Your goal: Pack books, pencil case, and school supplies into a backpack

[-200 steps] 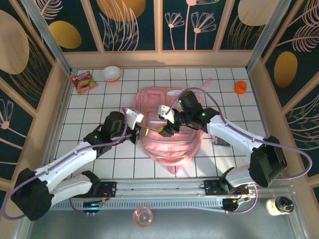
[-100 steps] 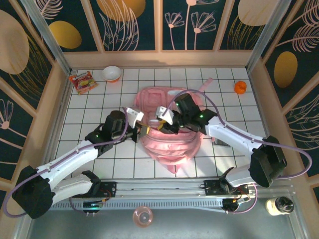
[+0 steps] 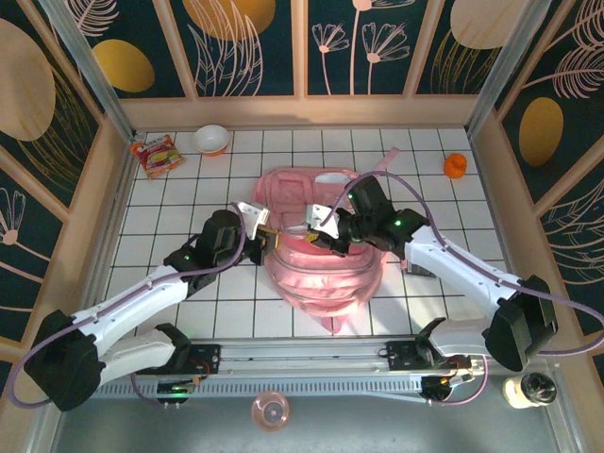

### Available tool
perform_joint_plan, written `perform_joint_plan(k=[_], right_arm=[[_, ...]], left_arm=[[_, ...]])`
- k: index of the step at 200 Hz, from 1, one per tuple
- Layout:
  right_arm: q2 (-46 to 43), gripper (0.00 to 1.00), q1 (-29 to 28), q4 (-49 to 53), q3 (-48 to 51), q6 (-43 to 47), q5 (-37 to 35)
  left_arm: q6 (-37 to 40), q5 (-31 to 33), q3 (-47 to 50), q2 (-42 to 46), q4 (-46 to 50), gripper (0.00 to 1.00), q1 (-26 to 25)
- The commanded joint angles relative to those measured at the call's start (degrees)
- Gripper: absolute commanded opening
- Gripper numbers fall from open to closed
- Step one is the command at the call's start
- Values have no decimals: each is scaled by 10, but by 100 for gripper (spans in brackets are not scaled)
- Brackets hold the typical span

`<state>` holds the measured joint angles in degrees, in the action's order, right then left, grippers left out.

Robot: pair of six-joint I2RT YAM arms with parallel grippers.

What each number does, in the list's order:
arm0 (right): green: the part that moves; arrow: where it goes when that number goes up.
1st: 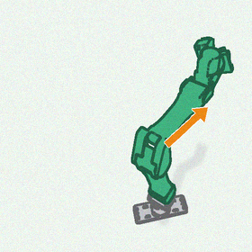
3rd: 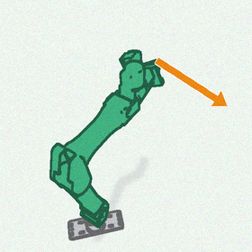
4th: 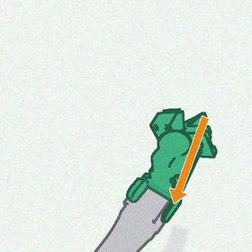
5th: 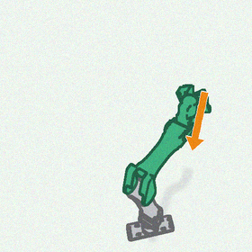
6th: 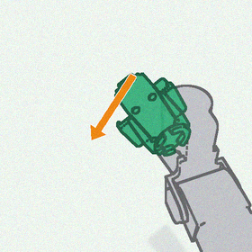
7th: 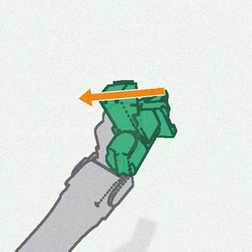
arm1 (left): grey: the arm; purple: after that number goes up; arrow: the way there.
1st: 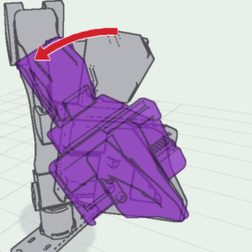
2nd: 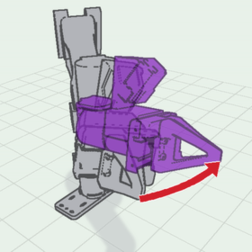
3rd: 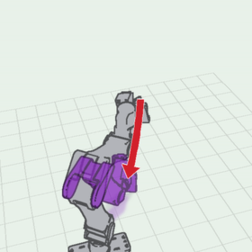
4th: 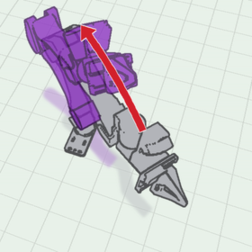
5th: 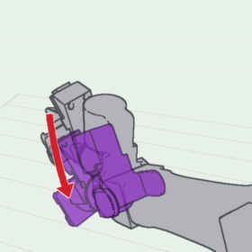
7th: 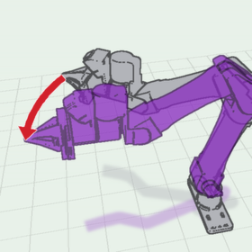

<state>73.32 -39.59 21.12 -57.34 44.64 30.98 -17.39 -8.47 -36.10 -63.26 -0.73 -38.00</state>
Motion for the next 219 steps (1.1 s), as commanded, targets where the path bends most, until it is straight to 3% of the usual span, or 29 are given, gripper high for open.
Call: perform_joint_plan(k=[1, 21, 56, 83, 98, 106, 131, 155, 194, 219], right_arm=[[-24, 0, 16, 29, -17, 21, 49], [-25, 0, 29, -23, -1, -12, 46], [-2, 0, 30, -71, -1, -30, 67], [50, 0, 11, -61, -30, -5, 44], [77, 0, 6, -65, -48, -5, 64], [86, 5, 4, -73, -55, -11, 79], [92, 32, 4, -114, -61, -78, 102], [68, 54, 11, -128, -61, -220, 62], [-13, 65, 71, -47, -62, -471, -56], [-73, 66, 138, 29, -40, -609, -119]], left_arm=[[0, 132, -2, -28, -9, 3, 21], [5, 114, -18, -35, -26, 19, 21], [72, 63, -18, 26, -42, 62, 21], [137, 51, -20, 90, -11, 78, 21], [184, 25, -23, 120, 9, 82, 21], [210, 10, -24, 131, 19, 83, 21], [283, -13, -33, 144, 53, 85, 21], [326, -46, -49, 135, 68, 85, 21], [260, -84, -64, 105, 6, 87, 21], [179, -49, -48, 92, -59, 89, 21]])
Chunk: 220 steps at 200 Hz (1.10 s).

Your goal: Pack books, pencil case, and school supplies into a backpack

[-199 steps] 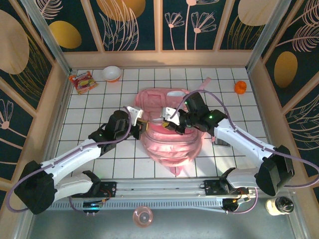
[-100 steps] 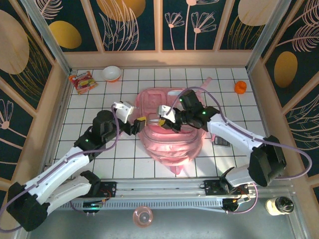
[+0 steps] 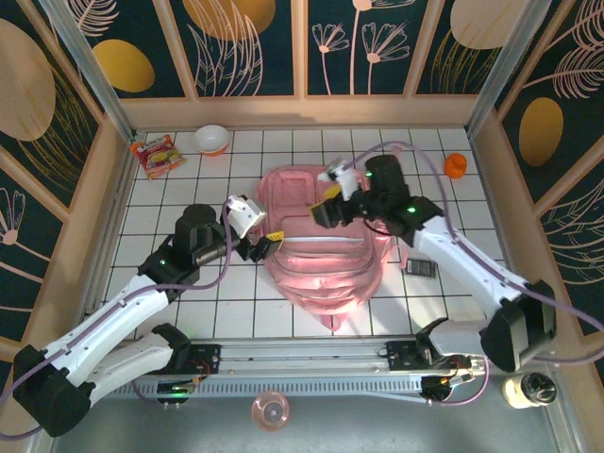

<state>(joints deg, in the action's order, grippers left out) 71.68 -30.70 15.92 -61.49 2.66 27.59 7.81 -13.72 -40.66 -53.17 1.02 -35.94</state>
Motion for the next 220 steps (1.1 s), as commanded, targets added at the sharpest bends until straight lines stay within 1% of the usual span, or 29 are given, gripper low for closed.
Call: perform_joint_plan(k=[1, 11, 21, 36, 58, 69, 88, 115, 131, 146, 175, 220], right_arm=[[-59, 66, 52, 84, 3, -194, -90], [-79, 66, 71, 121, 13, -241, -135], [-98, 66, 93, 156, 29, -277, -165], [-123, 66, 127, 200, 60, -332, -193], [-154, 67, 195, 244, 122, -412, -217], [-158, 67, 233, 265, 144, -450, -226], [-146, 68, 292, 296, 163, -483, -219], [-99, 71, 341, 329, 174, -509, -217], [-66, 72, 355, 336, 179, -527, -212], [-43, 72, 355, 332, 181, -542, -214], [-21, 73, 355, 314, 192, -580, -224], [21, 76, 355, 270, 213, -633, -217]], left_arm=[[-76, 5, -2, -9, -78, 89, 0], [-111, 33, 3, -15, -94, 89, 1], [-142, 69, 5, -20, -101, 89, 1], [-174, 133, 7, -26, -97, 90, 1], [-186, 194, 12, -32, -91, 91, 1], [-187, 208, 15, -37, -91, 92, 1], [-189, 211, 14, -44, -90, 92, 0], [-199, 211, 14, -50, -89, 92, 0], [-205, 213, 18, -49, -94, 93, 0], [-210, 214, 22, -49, -98, 93, 1], [-215, 214, 26, -48, -98, 93, 1], [-218, 217, 27, -49, -98, 94, 1]])
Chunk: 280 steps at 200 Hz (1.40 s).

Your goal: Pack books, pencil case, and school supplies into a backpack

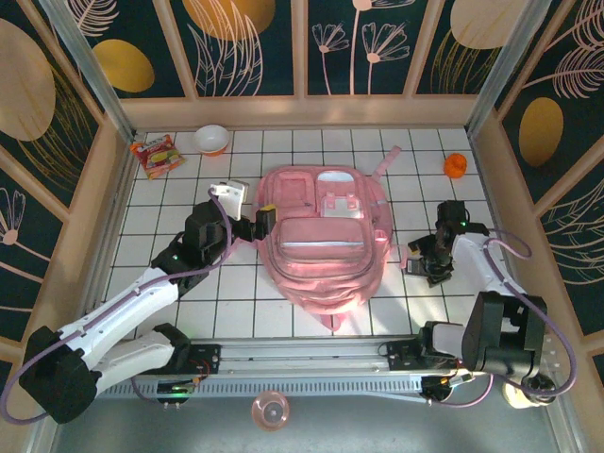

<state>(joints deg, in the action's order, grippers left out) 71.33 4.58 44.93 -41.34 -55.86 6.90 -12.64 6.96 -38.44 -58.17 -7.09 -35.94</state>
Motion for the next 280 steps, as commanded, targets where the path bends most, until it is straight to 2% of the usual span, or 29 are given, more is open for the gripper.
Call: perform_joint_plan(k=[1, 34, 88, 105, 130, 157, 202, 259, 280], right_arm=[[26, 76, 3, -20, 12, -49, -11], [67, 82, 3, -36, 9, -55, -8], [128, 82, 3, -45, -3, -62, 13], [143, 78, 4, -50, 0, -70, 24], [161, 65, 5, -56, 8, -78, 32], [170, 69, 11, -54, 14, -78, 36], [150, 66, 17, -22, 3, -60, 17], [101, 83, 25, 9, -13, -76, 16], [112, 85, 26, 4, -17, -79, 20]], left_arm=[[-13, 9, 4, 1, -17, 93, 1], [-21, 9, 9, -1, -20, 94, 1], [-26, 8, 10, -12, -23, 94, 0], [-27, 8, 10, -17, -26, 94, 1], [-26, 8, 6, -25, -26, 94, 1], [-26, 5, 2, -29, -26, 94, 1], [-22, 2, -1, -33, -25, 94, 1], [-28, -5, 0, -32, -24, 94, 1], [-28, -4, -1, -30, -20, 93, 1]])
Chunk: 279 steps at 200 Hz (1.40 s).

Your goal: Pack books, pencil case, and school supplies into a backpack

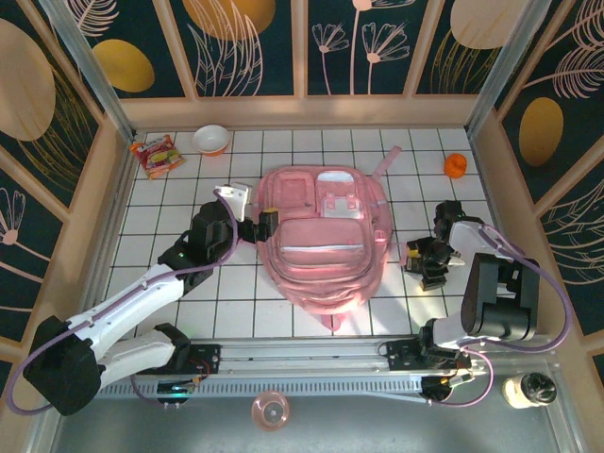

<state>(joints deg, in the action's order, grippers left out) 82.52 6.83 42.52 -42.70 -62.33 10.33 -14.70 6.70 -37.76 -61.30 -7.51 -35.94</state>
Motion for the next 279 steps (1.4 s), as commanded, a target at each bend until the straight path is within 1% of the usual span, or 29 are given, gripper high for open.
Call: perform_joint_plan(k=[1, 48, 103, 125, 191, 200, 252, 279], right_arm=[[1, 85, 3, 27, -5, -14, -15], [11, 84, 4, 23, -13, -23, -12], [-22, 84, 11, 39, -20, -37, -21], [-11, 86, 12, 36, -25, -34, -23], [40, 85, 13, -7, -17, -28, -11], [49, 84, 13, -13, -18, -25, -10], [66, 69, 16, -25, -7, -19, -8], [66, 57, 17, -15, -12, -14, -19]], left_arm=[[-7, -2, -8, 2, -16, 94, 1], [-10, 6, -2, 17, -10, 94, 1], [-15, 7, 7, 27, -8, 94, 1], [-13, 6, 5, 27, -2, 94, 1], [-13, 10, 4, 27, -4, 94, 0], [-13, 9, 4, 26, -5, 94, 1], [-13, 8, 1, 19, -9, 94, 1], [-13, 3, -2, 15, -9, 94, 1]])
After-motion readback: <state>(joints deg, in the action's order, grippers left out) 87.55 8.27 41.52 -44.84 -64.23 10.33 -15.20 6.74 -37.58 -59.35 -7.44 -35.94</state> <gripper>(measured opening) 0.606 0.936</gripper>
